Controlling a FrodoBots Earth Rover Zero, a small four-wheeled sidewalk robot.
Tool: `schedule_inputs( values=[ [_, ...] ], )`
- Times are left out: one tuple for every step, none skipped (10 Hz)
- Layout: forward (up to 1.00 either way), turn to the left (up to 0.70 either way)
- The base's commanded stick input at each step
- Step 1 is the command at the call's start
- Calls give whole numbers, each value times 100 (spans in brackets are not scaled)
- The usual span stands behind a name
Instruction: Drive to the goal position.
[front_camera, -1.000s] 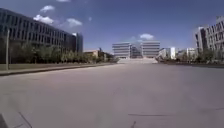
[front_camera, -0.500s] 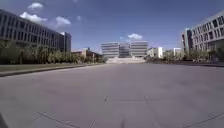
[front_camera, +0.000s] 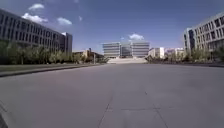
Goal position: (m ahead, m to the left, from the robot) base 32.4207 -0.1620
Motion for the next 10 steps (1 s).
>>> schedule_inputs(
  values=[
    [70,0],
    [70,0],
    [70,0],
    [70,0],
    [70,0],
    [70,0],
    [70,0],
    [70,0],
    [70,0],
    [70,0]
  ],
)
